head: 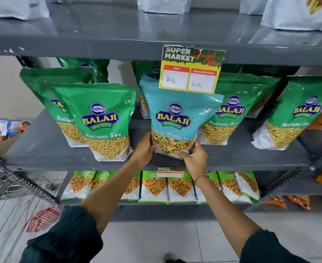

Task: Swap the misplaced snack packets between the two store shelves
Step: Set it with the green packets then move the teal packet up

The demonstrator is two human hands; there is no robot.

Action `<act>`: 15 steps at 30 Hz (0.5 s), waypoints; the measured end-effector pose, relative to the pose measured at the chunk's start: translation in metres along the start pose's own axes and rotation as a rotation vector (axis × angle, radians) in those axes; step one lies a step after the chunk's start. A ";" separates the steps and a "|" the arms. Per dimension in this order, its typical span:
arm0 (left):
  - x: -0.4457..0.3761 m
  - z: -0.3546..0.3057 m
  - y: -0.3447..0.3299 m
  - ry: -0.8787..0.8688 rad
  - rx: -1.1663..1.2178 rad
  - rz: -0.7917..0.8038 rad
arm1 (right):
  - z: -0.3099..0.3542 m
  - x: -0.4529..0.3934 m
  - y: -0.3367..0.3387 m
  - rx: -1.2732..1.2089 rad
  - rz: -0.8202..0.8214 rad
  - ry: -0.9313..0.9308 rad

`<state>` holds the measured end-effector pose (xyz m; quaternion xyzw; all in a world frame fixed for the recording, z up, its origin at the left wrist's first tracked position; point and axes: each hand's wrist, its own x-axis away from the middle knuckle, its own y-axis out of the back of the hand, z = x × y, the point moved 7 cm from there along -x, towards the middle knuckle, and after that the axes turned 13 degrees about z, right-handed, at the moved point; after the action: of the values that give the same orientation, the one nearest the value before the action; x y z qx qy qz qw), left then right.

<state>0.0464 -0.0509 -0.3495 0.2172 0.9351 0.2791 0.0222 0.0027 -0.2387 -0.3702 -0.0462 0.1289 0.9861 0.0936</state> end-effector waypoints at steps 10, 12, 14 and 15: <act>0.073 -0.038 -0.008 -0.099 -0.005 -0.010 | 0.044 0.063 0.025 0.024 0.045 0.039; 0.092 -0.048 -0.007 -0.122 -0.016 -0.018 | 0.057 0.082 0.029 0.033 0.053 0.061; 0.111 -0.058 -0.004 -0.142 -0.035 -0.027 | 0.071 0.100 0.034 0.037 0.055 0.082; 0.119 -0.064 -0.001 -0.151 -0.036 -0.025 | 0.078 0.109 0.036 0.037 0.055 0.092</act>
<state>-0.0723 -0.0344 -0.2868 0.2255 0.9283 0.2783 0.0999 -0.1164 -0.2338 -0.2988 -0.0864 0.1523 0.9826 0.0614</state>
